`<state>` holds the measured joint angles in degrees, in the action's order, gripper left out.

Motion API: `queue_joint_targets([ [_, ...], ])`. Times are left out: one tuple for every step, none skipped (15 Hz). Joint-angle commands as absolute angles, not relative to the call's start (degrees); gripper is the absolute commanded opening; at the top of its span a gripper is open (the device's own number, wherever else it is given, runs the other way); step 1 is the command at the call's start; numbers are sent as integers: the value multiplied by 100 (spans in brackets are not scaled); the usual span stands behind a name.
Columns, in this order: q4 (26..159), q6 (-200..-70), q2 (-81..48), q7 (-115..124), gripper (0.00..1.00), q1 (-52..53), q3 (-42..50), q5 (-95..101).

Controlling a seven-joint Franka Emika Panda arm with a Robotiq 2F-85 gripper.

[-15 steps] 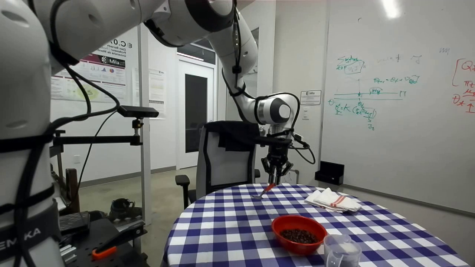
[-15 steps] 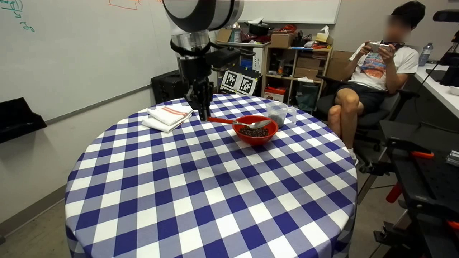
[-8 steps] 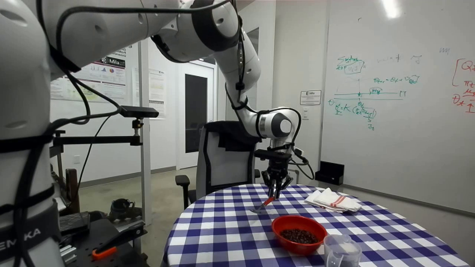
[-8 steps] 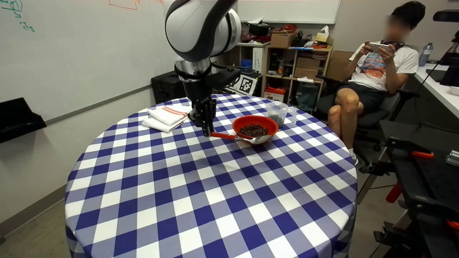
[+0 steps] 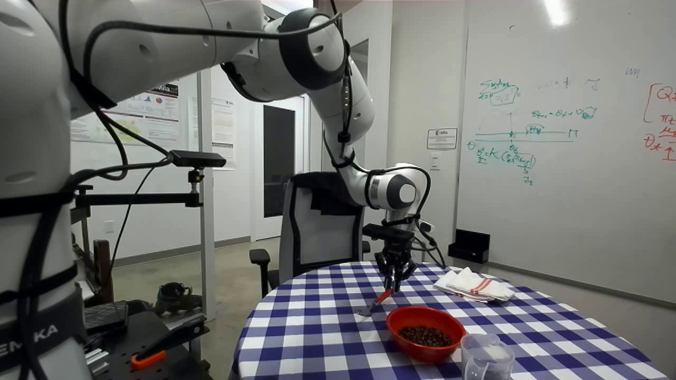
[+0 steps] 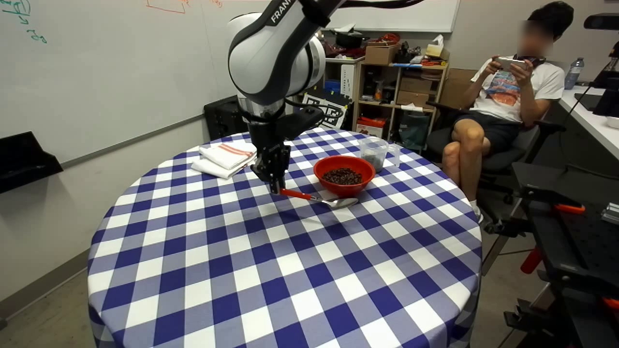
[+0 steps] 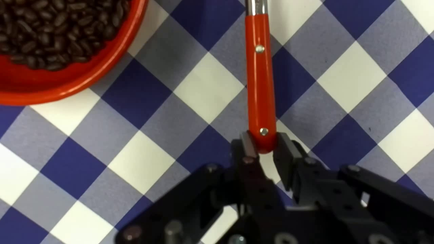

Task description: Put a spoonful of the things in the red bowl into the jug

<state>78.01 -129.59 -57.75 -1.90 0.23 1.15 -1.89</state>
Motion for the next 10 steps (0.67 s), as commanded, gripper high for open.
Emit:
queue_joint_targets([
  [7611,-13172,-5985,47,5,-11,71,-215],
  [7617,-13224,-6019,93,5,-1,78,-210],
  [7625,-13270,-6048,113,5,-4,73,-214],
  [7633,-13311,-6078,154,5,8,87,-204],
  [7635,-13335,-6102,191,5,16,99,-196],
  [7632,-13354,-6131,219,5,15,104,-197],
  [7624,-13378,-6162,265,5,24,126,-186],
  [7622,-13395,-6180,302,5,27,135,-183],
  [7618,-13422,-6195,339,5,29,149,-181],
  [7617,-13436,-6201,364,5,28,154,-183],
])
